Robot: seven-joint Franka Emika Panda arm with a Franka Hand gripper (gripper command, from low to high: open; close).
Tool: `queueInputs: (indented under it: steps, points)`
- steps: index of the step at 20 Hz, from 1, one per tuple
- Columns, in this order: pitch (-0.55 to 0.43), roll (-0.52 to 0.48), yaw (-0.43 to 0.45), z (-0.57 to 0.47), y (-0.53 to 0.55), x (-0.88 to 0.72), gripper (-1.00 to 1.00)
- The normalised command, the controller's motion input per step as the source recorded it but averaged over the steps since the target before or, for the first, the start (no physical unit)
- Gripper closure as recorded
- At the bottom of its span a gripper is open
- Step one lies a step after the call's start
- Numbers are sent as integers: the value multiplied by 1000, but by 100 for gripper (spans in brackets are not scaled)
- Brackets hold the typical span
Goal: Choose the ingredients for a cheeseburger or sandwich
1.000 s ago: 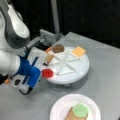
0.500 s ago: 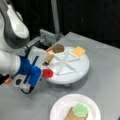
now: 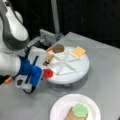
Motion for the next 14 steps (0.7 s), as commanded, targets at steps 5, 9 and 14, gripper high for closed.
queueInputs:
  steps: [5,9,14]
  points:
    - [-91,302,38,-90,-152,88,-100]
    - [-86,313,58,-81,-157,98,-100]
    - [-70,303,51,-64,-167,84,-100]
